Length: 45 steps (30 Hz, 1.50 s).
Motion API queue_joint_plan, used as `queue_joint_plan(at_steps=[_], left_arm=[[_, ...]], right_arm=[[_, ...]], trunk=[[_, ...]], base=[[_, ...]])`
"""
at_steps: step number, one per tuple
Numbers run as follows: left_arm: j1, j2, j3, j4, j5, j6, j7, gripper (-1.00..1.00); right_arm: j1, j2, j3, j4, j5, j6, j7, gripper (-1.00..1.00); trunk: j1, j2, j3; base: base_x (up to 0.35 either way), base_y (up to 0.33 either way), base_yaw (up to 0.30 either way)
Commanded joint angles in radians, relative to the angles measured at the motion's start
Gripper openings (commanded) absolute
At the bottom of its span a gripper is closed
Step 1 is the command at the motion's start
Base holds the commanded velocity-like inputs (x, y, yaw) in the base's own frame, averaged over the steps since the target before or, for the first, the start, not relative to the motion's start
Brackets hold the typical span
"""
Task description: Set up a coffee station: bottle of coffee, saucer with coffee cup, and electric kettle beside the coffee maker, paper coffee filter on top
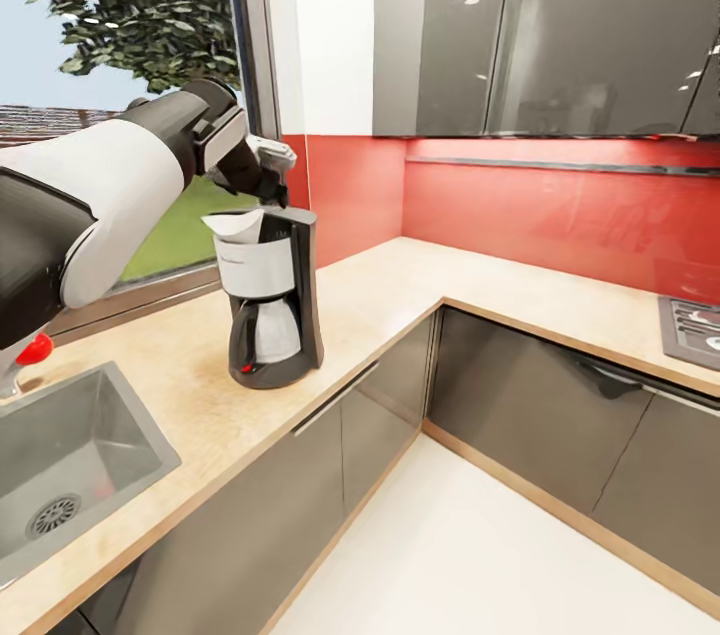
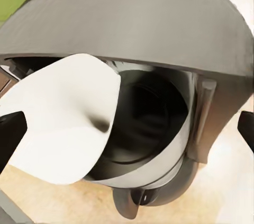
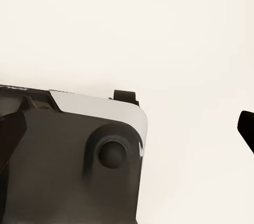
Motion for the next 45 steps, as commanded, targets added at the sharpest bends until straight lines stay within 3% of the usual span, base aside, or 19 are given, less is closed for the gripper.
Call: queue_joint_plan(at_steps=[1,2,6,8,13,22,45], left_arm=[[-0.001,0.0,-0.01,-0.001,0.029,0.002,-0.002,1.0],[-0.001,0.0,-0.011,-0.001,0.073,-0.001,-0.001,1.0],[-0.001,-0.001,-0.011,-0.002,0.178,-0.004,0.001,1.0],[-0.001,-0.001,-0.012,-0.001,0.208,-0.01,0.001,1.0],[-0.001,-0.002,-0.011,0.0,0.227,-0.018,0.001,1.0],[-0.001,-0.001,-0.009,0.001,0.231,-0.02,0.001,1.0],[-0.001,-0.001,-0.009,0.001,0.231,-0.021,0.001,1.0]], right_arm=[[-0.001,0.0,0.0,0.001,0.008,-0.003,0.0,1.0],[-0.001,0.0,0.0,0.001,0.009,-0.003,0.0,1.0],[-0.001,0.0,-0.001,0.001,0.009,-0.003,0.0,1.0],[-0.001,0.0,-0.001,0.001,0.009,-0.003,0.0,1.0],[-0.001,0.0,-0.001,0.001,0.008,-0.003,0.0,1.0],[-0.001,0.0,-0.002,0.001,0.008,-0.003,0.0,1.0],[-0.001,0.0,-0.001,0.001,0.008,-0.004,-0.001,1.0]], trunk=[[0.0,-0.001,0.0],[0.0,-0.001,0.0],[0.0,-0.001,0.002],[0.0,-0.001,0.002],[0.0,-0.001,0.002],[0.0,-0.001,0.002],[0.0,-0.001,0.002]], base=[[0.0,0.0,0.0],[0.0,0.0,0.0],[-0.053,0.0,0.0],[-0.222,0.0,0.0],[-0.283,-0.029,0.0],[-0.085,-0.028,0.112],[0.116,-0.162,0.17]])
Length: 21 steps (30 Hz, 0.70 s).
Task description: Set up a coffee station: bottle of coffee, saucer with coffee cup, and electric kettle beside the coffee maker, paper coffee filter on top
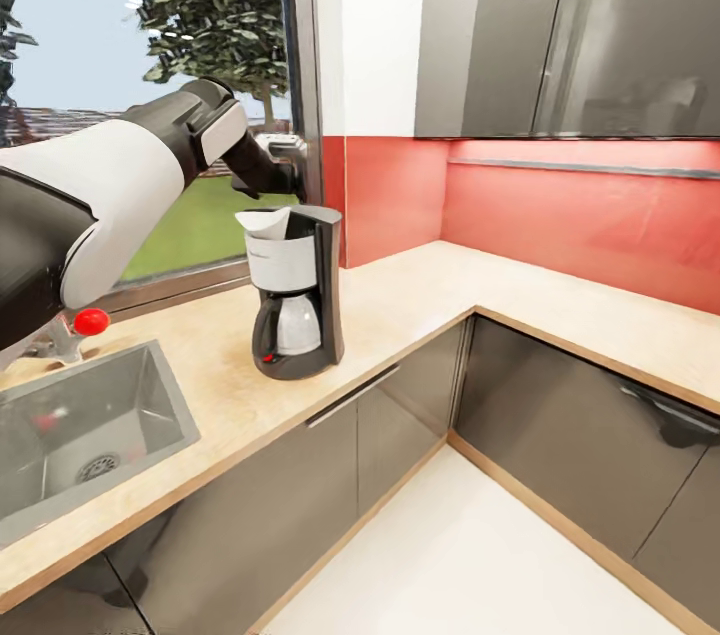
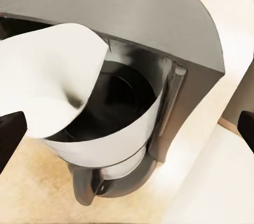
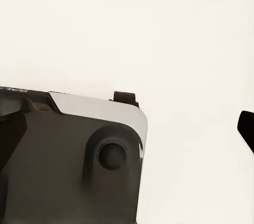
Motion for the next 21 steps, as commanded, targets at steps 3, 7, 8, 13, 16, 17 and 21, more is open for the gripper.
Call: queue_joint_plan(at_steps=[3,7,8,13,16,17,21], left_arm=[[-0.001,0.0,-0.01,0.0,0.002,0.002,-0.006,1.0],[-0.001,0.0,-0.01,0.0,0.002,0.002,-0.006,1.0],[-0.001,0.0,-0.01,0.0,0.002,0.002,-0.006,1.0],[-0.001,0.0,-0.009,0.0,0.002,0.002,-0.006,1.0],[-0.001,0.0,-0.01,0.0,0.002,0.002,-0.004,1.0],[-0.001,0.0,-0.009,0.001,0.002,0.002,-0.004,1.0],[-0.001,0.0,-0.009,0.0,0.002,0.002,-0.004,1.0]], right_arm=[[0.0,0.0,0.001,0.0,0.009,-0.002,0.0,1.0],[0.0,0.0,0.001,0.0,0.009,-0.002,0.0,1.0],[0.0,0.0,0.001,0.0,0.009,-0.002,0.0,1.0],[0.0,0.0,0.001,0.0,0.01,-0.003,0.0,1.0],[0.0,0.001,0.0,0.0,0.009,-0.001,0.0,1.0],[0.0,0.0,0.0,0.0,0.009,-0.001,0.001,1.0],[0.0,0.0,-0.001,0.0,0.009,-0.001,0.0,1.0]], trunk=[[0.0,-0.001,-0.001],[0.0,-0.001,-0.001],[0.0,-0.001,-0.001],[0.0,-0.001,-0.001],[0.0,-0.001,-0.001],[0.0,-0.001,-0.001],[0.0,-0.001,-0.001]], base=[[0.044,-0.052,0.25],[0.102,-0.168,0.153],[0.12,-0.218,0.164],[0.055,-0.119,0.229],[-0.108,-0.083,0.158],[-0.228,-0.153,0.045],[-0.254,-0.169,0.046]])
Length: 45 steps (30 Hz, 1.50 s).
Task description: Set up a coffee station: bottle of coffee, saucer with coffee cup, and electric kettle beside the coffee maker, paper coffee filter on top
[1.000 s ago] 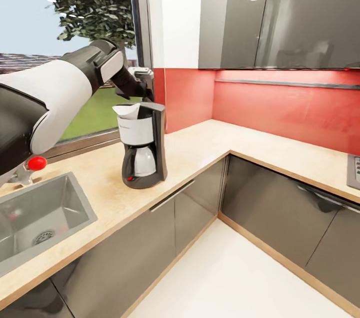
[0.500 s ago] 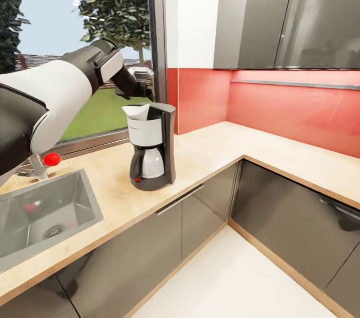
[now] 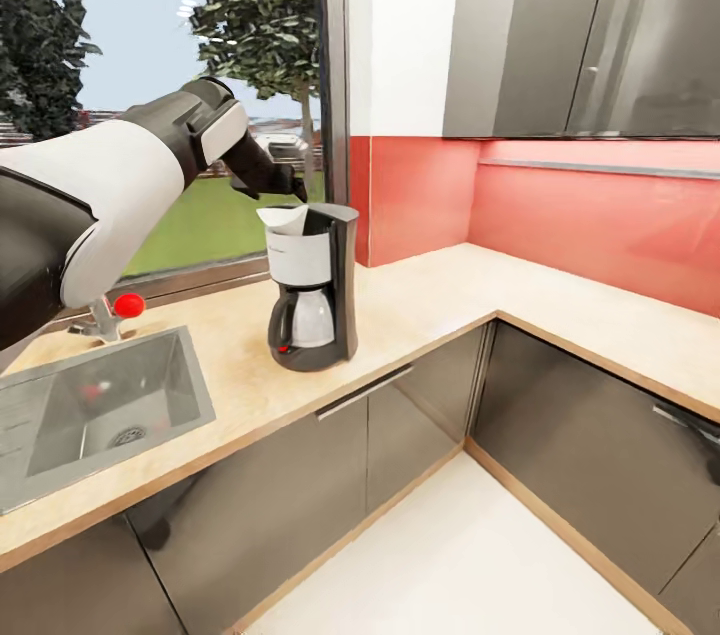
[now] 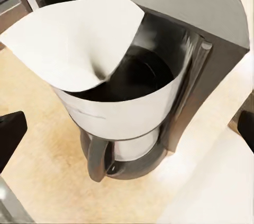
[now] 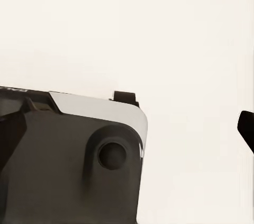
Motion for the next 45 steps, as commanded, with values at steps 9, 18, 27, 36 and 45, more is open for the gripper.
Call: queue_joint_plan(at_steps=[9,18,27,36,45], left_arm=[[-0.001,0.0,-0.008,0.003,0.001,0.002,-0.006,1.0],[-0.001,-0.001,-0.009,0.003,0.001,0.002,-0.006,1.0],[-0.001,-0.006,-0.012,0.003,0.002,-0.009,-0.042,1.0],[0.044,-0.062,-0.015,0.003,-0.001,-0.217,-0.264,1.0],[0.12,-0.081,-0.019,0.002,-0.004,-0.419,-0.478,1.0]], right_arm=[[-0.001,0.0,0.001,0.0,0.009,-0.004,-0.001,1.0],[-0.001,0.0,0.001,0.0,0.009,-0.003,0.0,1.0],[-0.001,0.0,0.002,0.0,0.01,-0.003,-0.001,1.0],[-0.001,-0.001,-0.001,0.0,0.01,-0.001,0.001,1.0],[-0.001,-0.001,-0.001,0.0,0.01,-0.002,0.001,1.0]], trunk=[[0.0,-0.001,-0.001],[0.0,-0.001,-0.001],[0.0,-0.001,-0.001],[0.0,-0.001,-0.001],[0.0,-0.001,-0.001]], base=[[-0.092,-0.061,0.222],[-0.14,-0.101,0.207],[-0.238,-0.18,0.166],[-0.031,-0.022,0.029],[0.0,0.0,0.0]])
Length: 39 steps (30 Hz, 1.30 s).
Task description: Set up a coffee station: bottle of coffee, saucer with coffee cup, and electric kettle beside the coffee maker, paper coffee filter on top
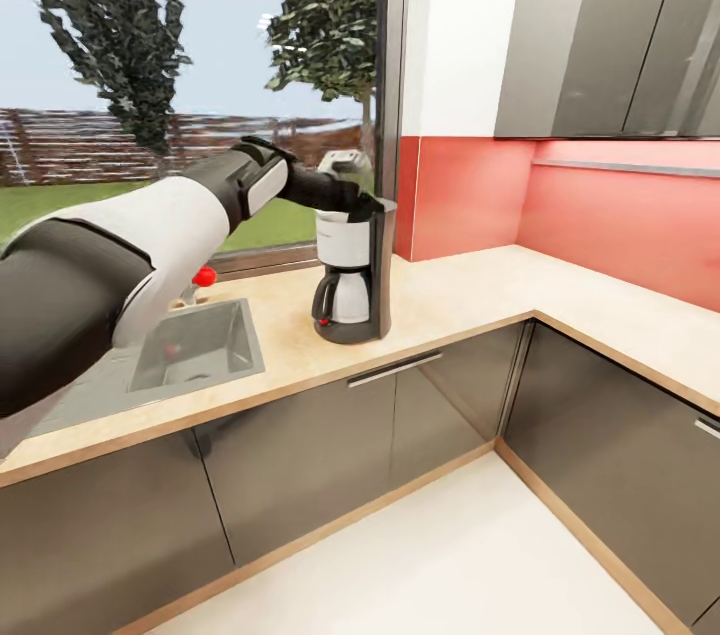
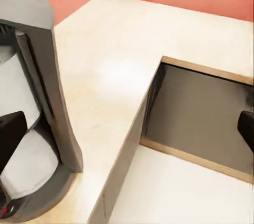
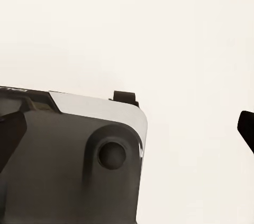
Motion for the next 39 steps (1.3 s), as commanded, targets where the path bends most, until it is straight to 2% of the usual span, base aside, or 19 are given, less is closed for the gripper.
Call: queue_joint_plan(at_steps=[1,6,7,9,13,18,19,21,22,23,24,27,28,29,30,31,37,38,39], left_arm=[[0.005,0.0,-0.008,0.0,0.01,-0.01,-0.013,1.0],[0.096,0.0,-0.011,-0.001,0.006,-0.218,-0.116,1.0],[0.181,0.0,-0.01,0.0,-0.031,-0.336,-0.129,1.0],[0.226,0.0,-0.01,0.0,-0.069,-0.408,-0.131,1.0],[0.287,0.0,-0.01,0.001,-0.104,-0.49,-0.118,1.0],[0.356,0.0,-0.015,-0.04,-0.116,-0.546,0.177,1.0],[0.364,0.0,-0.016,-0.058,-0.116,-0.547,0.195,1.0],[0.403,0.0,-0.016,-0.139,-0.117,-0.545,0.238,1.0],[0.551,0.0,-0.03,-0.479,-0.119,-0.443,0.39,1.0],[0.582,0.0,-0.04,-0.547,-0.119,-0.402,0.422,1.0],[0.651,0.0,-0.069,-0.684,-0.119,-0.312,0.48,1.0],[0.756,0.0,-0.116,-0.871,-0.119,-0.211,0.535,1.0],[0.819,0.018,-0.138,-0.973,-0.119,-0.173,0.554,1.0],[0.9,0.091,-0.163,-1.093,-0.115,-0.14,0.565,1.0],[0.922,0.116,-0.172,-1.124,-0.111,-0.133,0.56,1.0],[0.964,0.163,-0.189,-1.176,-0.1,-0.123,0.533,1.0],[1.068,0.297,-0.215,-1.257,-0.06,-0.15,0.384,1.0],[1.104,0.341,-0.219,-1.267,-0.051,-0.189,0.35,1.0],[1.179,0.416,-0.222,-1.278,-0.016,-0.257,0.312,1.0]], right_arm=[[-0.001,0.0,0.0,0.001,0.009,-0.003,0.0,1.0],[-0.001,0.0,0.0,0.001,0.009,-0.003,0.0,1.0],[-0.001,0.0,0.0,0.001,0.009,-0.003,0.0,1.0],[-0.001,0.0,0.0,0.001,0.009,-0.003,0.0,1.0],[-0.001,0.0,0.0,0.001,0.009,-0.003,0.0,1.0],[-0.001,0.0,0.0,0.001,0.009,-0.003,0.0,1.0],[-0.001,0.0,0.0,0.001,0.009,-0.003,0.0,1.0],[-0.001,0.0,0.0,0.001,0.009,-0.003,0.0,1.0],[-0.001,0.0,0.0,0.001,0.009,-0.003,0.0,1.0],[-0.001,0.0,0.0,0.001,0.009,-0.003,0.0,1.0],[-0.001,0.0,0.001,0.001,0.009,-0.003,0.0,1.0],[-0.001,0.0,0.001,0.001,0.009,-0.003,0.0,1.0],[-0.001,0.0,0.001,0.001,0.009,-0.003,0.0,1.0],[-0.001,0.0,0.002,0.001,0.009,-0.003,0.0,1.0],[-0.001,0.0,0.002,0.001,0.009,-0.003,0.0,1.0],[-0.001,0.0,0.002,0.001,0.009,-0.003,0.0,1.0],[-0.001,0.0,0.003,0.001,0.009,-0.003,0.0,1.0],[-0.001,0.0,0.003,0.001,0.009,-0.003,0.0,1.0],[-0.001,0.0,0.003,0.001,0.009,-0.003,0.0,1.0]], trunk=[[0.0,-0.001,-0.001],[0.0,-0.001,-0.001],[0.0,-0.001,-0.001],[0.0,-0.001,-0.001],[0.0,-0.001,-0.001],[0.0,-0.001,-0.001],[0.0,-0.001,-0.001],[0.0,-0.001,-0.001],[0.0,-0.001,-0.001],[0.0,-0.001,-0.001],[0.0,-0.001,-0.001],[0.0,-0.001,-0.001],[0.0,-0.001,-0.001],[0.0,-0.001,-0.001],[0.0,-0.001,-0.001],[0.0,-0.001,-0.001],[0.0,-0.001,-0.001],[0.0,-0.001,-0.001],[0.0,-0.001,-0.001]], base=[[0.0,0.0,0.0],[0.0,0.0,0.0],[0.0,0.0,0.0],[0.0,0.0,0.0],[0.0,0.0,0.0],[0.0,0.0,0.0],[0.0,0.0,0.0],[0.0,0.0,0.0],[0.0,0.0,0.0],[0.0,0.0,0.0],[0.0,0.0,0.0],[0.0,0.0,0.0],[0.0,0.0,0.0],[0.0,0.0,0.0],[0.0,0.0,0.0],[0.0,0.0,0.0],[0.0,0.0,0.0],[0.0,0.0,0.0],[0.0,0.0,0.0]])
